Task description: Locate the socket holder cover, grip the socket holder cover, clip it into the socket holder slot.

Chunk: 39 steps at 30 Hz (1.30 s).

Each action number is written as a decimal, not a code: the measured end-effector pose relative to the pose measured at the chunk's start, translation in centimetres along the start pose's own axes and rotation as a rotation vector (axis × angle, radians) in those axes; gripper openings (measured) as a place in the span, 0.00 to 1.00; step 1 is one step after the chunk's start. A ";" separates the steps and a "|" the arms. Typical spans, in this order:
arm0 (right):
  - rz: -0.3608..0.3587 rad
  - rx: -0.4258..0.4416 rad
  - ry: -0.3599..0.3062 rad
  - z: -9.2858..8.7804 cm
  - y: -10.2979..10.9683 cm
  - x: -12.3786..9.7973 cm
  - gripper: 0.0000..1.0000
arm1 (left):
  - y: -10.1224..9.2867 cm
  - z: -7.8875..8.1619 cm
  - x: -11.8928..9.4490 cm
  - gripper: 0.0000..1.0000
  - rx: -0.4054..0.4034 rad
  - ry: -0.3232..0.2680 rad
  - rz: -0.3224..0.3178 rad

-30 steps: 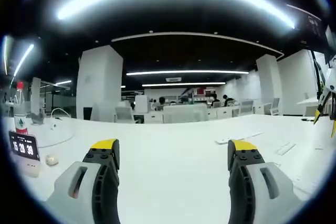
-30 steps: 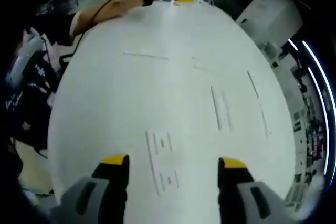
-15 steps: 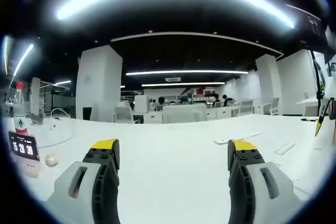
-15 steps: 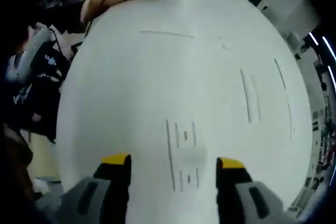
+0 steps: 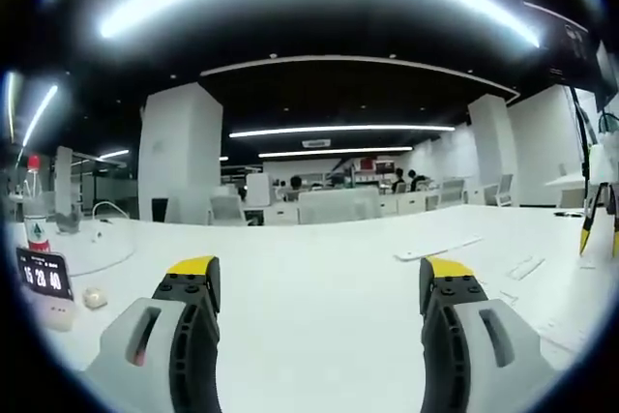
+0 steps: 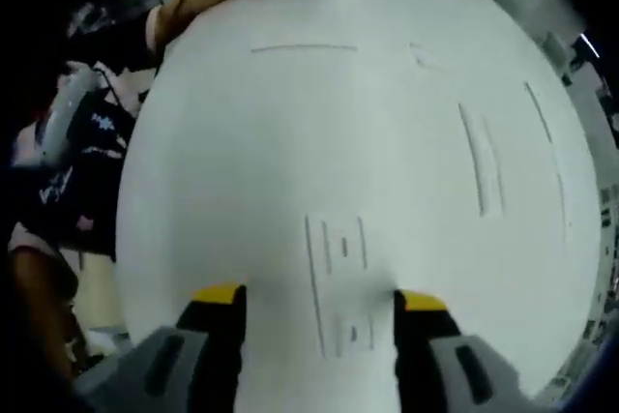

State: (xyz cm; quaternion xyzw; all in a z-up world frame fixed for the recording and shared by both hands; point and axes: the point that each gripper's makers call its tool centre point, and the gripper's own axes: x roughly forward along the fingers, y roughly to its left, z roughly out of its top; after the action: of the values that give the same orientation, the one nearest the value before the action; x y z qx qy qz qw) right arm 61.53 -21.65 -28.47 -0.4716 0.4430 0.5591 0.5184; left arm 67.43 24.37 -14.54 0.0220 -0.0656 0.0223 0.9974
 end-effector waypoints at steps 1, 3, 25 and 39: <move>0.000 0.000 0.002 0.0 0.0 0.0 0.63 | 0.0 0.0 -0.1 0.83 0.001 0.000 0.000; 0.001 0.000 0.016 0.0 0.1 0.0 0.63 | -0.1 0.0 -0.1 0.83 0.000 -0.001 -0.002; 0.005 -0.037 0.059 -0.1 0.0 -0.2 0.51 | -0.4 0.2 0.1 0.83 0.003 -0.002 -0.016; 0.008 -0.058 0.086 0.1 0.3 -0.1 0.43 | -0.3 0.0 0.0 0.83 0.018 0.004 -0.011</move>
State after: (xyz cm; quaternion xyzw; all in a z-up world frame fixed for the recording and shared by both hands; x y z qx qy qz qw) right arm 61.26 -21.62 -28.40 -0.5082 0.4503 0.5529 0.4830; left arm 67.49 24.12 -14.59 0.0311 -0.0631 0.0176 0.9974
